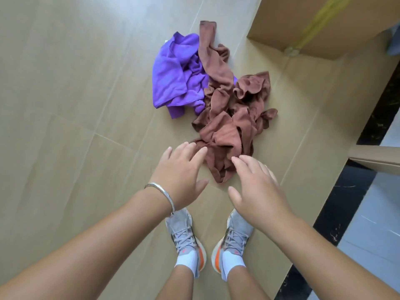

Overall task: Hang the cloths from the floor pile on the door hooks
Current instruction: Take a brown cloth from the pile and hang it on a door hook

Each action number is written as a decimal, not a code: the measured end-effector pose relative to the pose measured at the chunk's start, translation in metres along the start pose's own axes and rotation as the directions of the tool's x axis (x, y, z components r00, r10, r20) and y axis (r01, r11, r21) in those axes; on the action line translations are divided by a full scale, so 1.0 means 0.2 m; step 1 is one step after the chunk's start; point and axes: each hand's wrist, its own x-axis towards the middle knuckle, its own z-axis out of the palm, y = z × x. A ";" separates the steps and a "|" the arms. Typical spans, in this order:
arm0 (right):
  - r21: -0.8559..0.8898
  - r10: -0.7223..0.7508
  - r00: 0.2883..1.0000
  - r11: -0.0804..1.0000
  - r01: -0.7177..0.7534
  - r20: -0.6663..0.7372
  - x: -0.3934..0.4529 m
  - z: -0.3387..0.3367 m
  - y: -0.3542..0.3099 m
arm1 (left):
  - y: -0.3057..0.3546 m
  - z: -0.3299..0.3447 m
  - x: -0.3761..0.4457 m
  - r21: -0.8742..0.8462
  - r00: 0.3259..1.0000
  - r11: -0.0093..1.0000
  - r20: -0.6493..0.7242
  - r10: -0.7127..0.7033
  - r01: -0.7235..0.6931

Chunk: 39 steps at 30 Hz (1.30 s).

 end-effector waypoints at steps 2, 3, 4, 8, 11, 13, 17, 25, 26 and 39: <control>-0.019 -0.003 1.000 1.000 0.004 0.028 0.13 0.22 0.06 | -0.07 0.21 0.15 0.022 0.999 1.000 0.051 0.018 -0.020; -0.024 -0.004 0.999 1.000 0.005 0.039 0.18 0.33 0.09 | -0.11 0.31 0.23 0.021 0.998 0.999 0.063 0.029 -0.030; -0.027 -0.003 0.999 1.000 0.004 0.051 0.24 0.43 0.12 | -0.14 0.40 0.31 0.012 0.997 0.999 0.062 0.043 -0.043; -0.022 0.009 0.997 1.000 -0.008 0.072 0.43 0.79 0.23 | -0.25 0.73 0.58 -0.027 0.997 0.997 0.021 0.073 -0.073; -0.027 0.027 0.999 0.999 -0.026 0.041 0.55 0.99 0.31 | -0.30 0.90 0.71 -0.071 0.996 0.994 0.007 0.084 -0.083; -0.030 0.057 0.998 0.998 -0.056 0.014 0.62 1.09 0.35 | -0.31 0.97 0.76 -0.116 0.986 0.982 -0.085 0.140 -0.150; -0.137 0.115 0.993 0.983 -0.120 -0.039 0.72 1.25 0.41 | -0.29 1.09 0.84 -0.011 0.856 0.922 -0.378 0.354 -0.386; -0.297 0.117 0.993 0.947 -0.122 -0.034 0.77 1.24 0.47 | -0.29 0.96 0.92 0.058 0.918 0.956 -0.265 0.293 -0.289; -0.273 0.120 0.992 0.954 -0.126 -0.040 0.76 1.20 0.47 | -0.27 0.92 0.89 0.056 0.916 0.956 -0.276 0.293 -0.289; -0.250 -0.011 0.986 0.968 -0.032 -0.168 0.37 0.34 0.27 | -0.19 0.15 0.30 0.048 0.804 0.932 -0.491 0.335 -0.359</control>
